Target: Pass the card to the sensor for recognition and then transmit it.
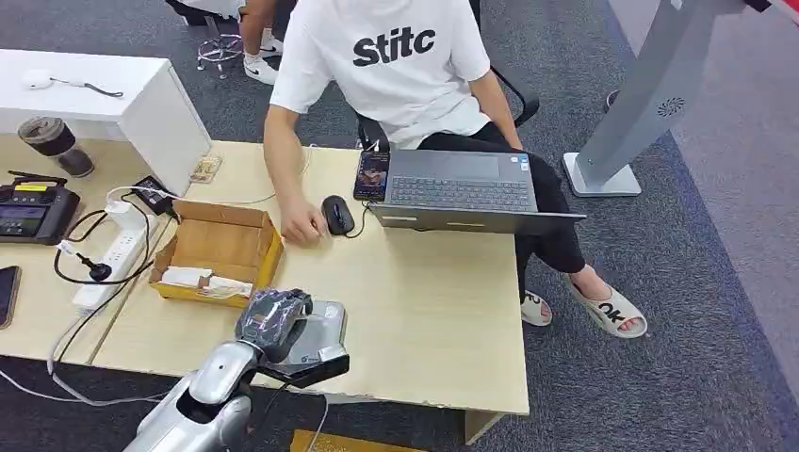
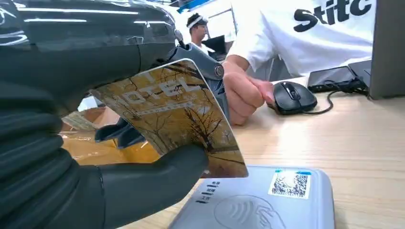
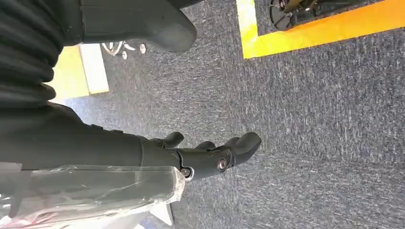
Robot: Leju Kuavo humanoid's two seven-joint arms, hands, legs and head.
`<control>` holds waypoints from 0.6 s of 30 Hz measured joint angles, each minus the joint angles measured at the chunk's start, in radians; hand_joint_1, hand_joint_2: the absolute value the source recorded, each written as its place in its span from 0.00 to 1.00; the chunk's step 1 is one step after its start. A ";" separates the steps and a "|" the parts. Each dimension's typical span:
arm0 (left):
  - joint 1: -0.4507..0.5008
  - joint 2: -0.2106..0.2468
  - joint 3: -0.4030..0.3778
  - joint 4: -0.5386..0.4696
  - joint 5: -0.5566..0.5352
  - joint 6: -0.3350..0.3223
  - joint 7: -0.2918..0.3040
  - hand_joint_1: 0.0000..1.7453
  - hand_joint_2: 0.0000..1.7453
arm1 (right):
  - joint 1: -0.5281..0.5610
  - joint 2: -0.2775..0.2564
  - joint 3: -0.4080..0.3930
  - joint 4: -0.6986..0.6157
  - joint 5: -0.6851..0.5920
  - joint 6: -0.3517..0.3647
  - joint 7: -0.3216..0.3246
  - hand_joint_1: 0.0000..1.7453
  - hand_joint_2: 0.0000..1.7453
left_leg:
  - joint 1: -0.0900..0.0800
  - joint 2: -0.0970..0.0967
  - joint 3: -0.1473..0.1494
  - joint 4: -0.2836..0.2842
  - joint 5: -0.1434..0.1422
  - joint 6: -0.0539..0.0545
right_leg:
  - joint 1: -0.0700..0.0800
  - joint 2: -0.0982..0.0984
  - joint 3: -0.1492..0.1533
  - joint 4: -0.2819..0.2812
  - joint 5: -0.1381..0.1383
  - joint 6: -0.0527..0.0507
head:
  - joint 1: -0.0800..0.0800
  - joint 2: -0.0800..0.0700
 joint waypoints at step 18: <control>-0.045 -0.055 0.030 0.167 0.055 0.053 -0.116 1.00 1.00 | -0.004 0.000 0.048 0.000 0.033 0.004 0.016 0.00 1.00 | 0.000 -0.001 0.002 0.000 0.000 0.000 | 0.000 -0.002 0.003 0.000 0.000 0.000 | 0.000 0.000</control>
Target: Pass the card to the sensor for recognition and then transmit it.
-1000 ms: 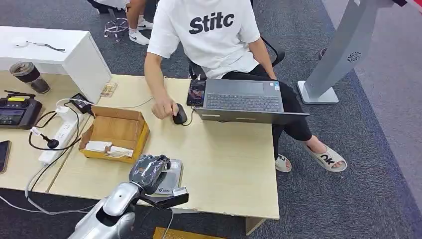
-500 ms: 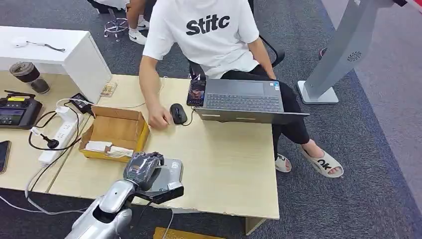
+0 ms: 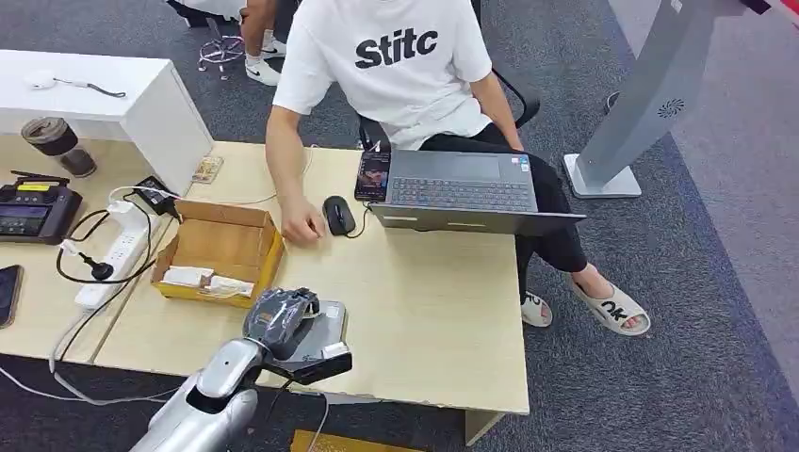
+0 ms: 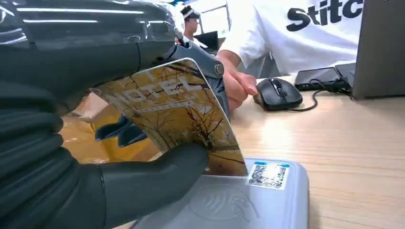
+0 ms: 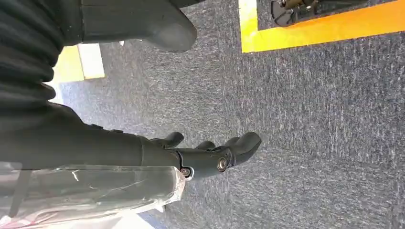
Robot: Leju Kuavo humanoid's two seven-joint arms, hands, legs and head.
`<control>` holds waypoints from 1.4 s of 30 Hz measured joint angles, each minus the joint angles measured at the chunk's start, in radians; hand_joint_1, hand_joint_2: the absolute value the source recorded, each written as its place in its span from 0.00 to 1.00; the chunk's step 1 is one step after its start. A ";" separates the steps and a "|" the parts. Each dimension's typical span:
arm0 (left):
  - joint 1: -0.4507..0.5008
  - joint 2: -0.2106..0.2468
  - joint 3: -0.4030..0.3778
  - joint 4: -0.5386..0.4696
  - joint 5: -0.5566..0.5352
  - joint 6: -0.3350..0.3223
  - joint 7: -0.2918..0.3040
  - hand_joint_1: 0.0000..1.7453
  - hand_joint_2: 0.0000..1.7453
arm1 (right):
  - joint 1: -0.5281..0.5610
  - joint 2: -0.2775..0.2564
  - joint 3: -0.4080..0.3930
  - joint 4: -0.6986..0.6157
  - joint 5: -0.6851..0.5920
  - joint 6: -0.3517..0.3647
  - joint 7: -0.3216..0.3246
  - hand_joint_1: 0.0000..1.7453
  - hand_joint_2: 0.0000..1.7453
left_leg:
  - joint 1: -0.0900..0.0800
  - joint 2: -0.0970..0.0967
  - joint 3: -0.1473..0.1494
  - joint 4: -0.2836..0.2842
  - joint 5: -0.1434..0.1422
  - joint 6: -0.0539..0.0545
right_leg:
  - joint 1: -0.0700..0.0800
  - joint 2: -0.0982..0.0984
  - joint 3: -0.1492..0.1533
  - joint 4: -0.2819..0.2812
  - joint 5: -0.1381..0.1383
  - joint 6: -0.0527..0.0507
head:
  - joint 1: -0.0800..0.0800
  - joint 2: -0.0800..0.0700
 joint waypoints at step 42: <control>-0.105 0.166 0.201 -0.197 -0.102 0.257 0.045 0.00 1.00 | -0.008 0.000 0.085 0.000 0.032 -0.005 0.031 0.00 1.00 | 0.000 0.001 -0.002 0.000 0.001 -0.001 | 0.000 0.001 -0.003 0.002 0.000 0.000 | 0.000 0.000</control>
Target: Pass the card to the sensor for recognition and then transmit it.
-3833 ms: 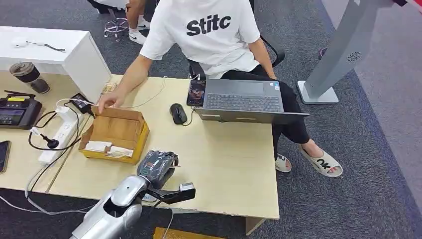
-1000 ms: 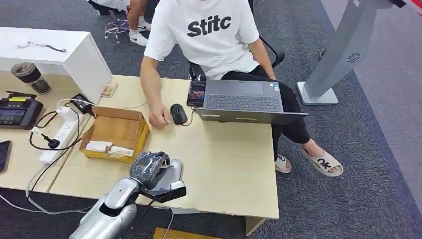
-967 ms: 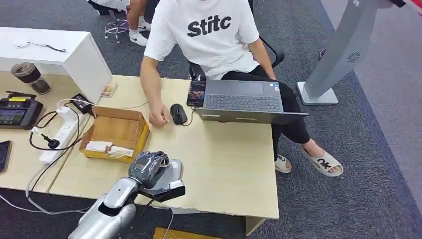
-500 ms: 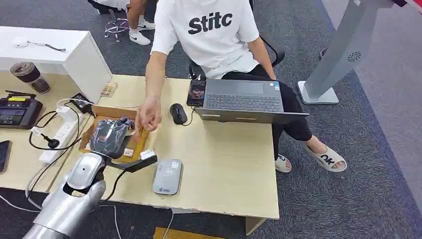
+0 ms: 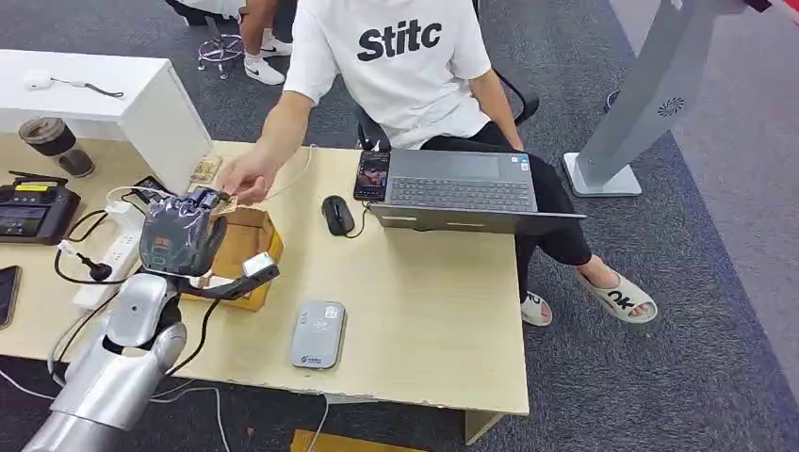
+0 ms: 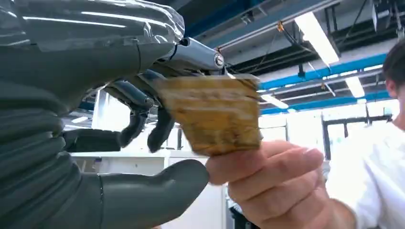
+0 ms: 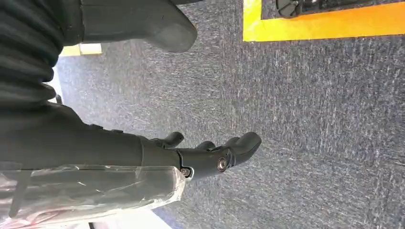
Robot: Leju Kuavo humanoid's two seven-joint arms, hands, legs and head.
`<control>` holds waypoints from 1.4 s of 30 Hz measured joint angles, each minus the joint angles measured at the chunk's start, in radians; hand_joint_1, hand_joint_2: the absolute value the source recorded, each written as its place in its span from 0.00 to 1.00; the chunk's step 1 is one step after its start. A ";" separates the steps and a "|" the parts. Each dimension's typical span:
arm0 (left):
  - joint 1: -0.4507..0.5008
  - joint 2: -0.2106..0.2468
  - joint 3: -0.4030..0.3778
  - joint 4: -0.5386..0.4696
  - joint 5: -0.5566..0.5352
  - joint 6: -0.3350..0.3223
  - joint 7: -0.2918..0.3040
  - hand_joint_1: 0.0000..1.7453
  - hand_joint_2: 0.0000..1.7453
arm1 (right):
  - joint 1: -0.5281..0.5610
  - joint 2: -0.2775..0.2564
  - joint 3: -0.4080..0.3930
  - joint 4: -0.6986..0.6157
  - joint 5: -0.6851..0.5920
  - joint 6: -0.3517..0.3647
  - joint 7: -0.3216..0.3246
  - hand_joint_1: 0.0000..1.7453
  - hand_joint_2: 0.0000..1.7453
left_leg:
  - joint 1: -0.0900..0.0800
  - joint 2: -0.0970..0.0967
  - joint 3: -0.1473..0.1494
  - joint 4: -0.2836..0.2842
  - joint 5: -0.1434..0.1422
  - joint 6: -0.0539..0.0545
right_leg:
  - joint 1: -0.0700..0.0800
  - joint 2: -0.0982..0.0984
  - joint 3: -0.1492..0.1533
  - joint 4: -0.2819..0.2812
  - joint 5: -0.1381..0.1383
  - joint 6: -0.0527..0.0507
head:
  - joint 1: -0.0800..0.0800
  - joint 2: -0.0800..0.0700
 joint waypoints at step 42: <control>0.346 0.220 0.230 -0.508 0.218 -0.430 -0.045 0.00 1.00 | 0.014 0.006 -0.018 0.008 -0.072 -0.018 -0.035 0.00 1.00 | 0.001 0.000 -0.004 0.000 0.000 0.000 | 0.001 0.000 -0.004 0.000 -0.001 -0.001 | 0.000 0.000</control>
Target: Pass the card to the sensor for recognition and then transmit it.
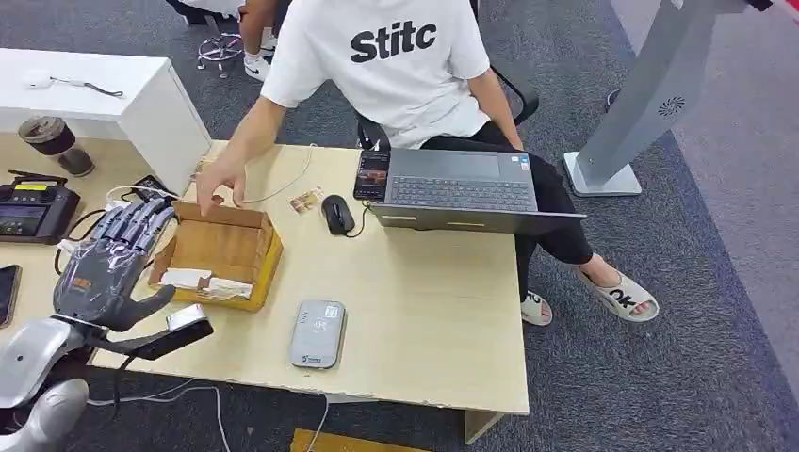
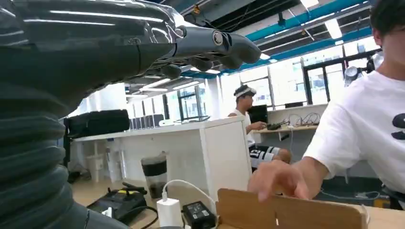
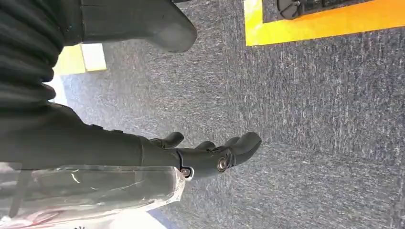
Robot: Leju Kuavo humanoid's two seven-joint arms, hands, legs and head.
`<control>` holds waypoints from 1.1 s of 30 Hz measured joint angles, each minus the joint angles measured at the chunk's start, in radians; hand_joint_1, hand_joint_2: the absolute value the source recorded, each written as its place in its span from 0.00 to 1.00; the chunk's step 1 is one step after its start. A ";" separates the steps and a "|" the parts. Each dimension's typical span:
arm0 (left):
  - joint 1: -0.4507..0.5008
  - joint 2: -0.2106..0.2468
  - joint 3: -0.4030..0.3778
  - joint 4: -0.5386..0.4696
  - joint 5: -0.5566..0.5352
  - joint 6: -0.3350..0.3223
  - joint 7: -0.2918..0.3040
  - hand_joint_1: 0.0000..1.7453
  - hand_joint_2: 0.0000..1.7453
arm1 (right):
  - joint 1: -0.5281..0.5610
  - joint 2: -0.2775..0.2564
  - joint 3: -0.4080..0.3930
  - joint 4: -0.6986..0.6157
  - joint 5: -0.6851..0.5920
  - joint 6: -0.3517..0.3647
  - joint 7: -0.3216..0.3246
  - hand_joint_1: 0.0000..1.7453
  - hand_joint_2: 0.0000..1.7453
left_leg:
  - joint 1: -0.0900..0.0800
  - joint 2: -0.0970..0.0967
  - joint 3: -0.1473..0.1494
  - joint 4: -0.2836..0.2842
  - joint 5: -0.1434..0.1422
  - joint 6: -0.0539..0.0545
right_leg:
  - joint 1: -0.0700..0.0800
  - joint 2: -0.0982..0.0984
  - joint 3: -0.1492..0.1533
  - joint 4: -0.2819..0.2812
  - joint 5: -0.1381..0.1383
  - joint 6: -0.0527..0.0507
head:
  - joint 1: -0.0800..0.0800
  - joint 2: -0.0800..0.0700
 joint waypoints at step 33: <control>-0.052 -0.101 -0.135 0.339 -0.118 0.064 0.096 0.02 1.00 | -0.005 0.007 0.042 0.000 0.022 0.009 0.039 0.00 1.00 | 0.000 0.001 0.000 0.000 0.000 0.000 | 0.000 0.001 -0.001 0.000 0.000 0.000 | 0.000 0.000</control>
